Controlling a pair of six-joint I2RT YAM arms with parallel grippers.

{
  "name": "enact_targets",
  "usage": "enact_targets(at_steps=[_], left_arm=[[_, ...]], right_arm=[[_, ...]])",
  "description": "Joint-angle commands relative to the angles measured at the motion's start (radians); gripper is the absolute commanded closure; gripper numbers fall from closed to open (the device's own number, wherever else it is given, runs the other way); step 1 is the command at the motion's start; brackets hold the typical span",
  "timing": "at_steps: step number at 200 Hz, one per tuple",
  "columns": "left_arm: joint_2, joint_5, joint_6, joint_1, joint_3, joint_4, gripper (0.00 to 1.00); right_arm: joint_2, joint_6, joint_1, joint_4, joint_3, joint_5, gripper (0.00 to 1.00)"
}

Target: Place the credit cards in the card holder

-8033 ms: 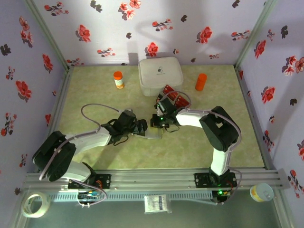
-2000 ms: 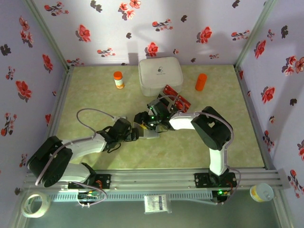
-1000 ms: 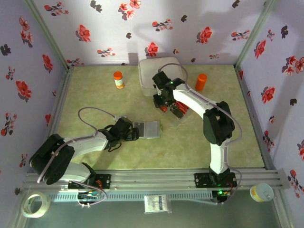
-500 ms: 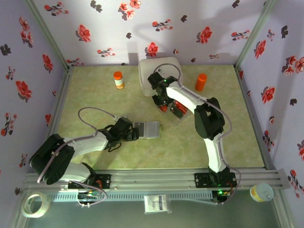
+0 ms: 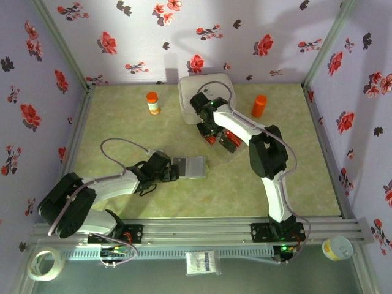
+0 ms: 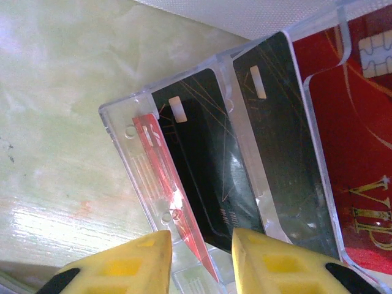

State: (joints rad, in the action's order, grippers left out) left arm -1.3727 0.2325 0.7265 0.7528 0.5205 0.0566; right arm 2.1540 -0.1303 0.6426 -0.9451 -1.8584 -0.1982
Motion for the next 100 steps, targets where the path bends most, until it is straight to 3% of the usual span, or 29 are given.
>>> enact_targets(at_steps=[1, 100], left_arm=[[-0.034, 0.039, 0.014, -0.007, -0.047, 0.042, 0.02], [-0.026, 0.038, 0.02, -0.007, -0.058, 0.036, 0.02]], right_arm=[[0.028, 0.016, 0.012, -0.032, -0.025, 0.014, 0.7], [0.077, 0.027, 0.012, -0.042, -0.033, 0.014, 0.75]])
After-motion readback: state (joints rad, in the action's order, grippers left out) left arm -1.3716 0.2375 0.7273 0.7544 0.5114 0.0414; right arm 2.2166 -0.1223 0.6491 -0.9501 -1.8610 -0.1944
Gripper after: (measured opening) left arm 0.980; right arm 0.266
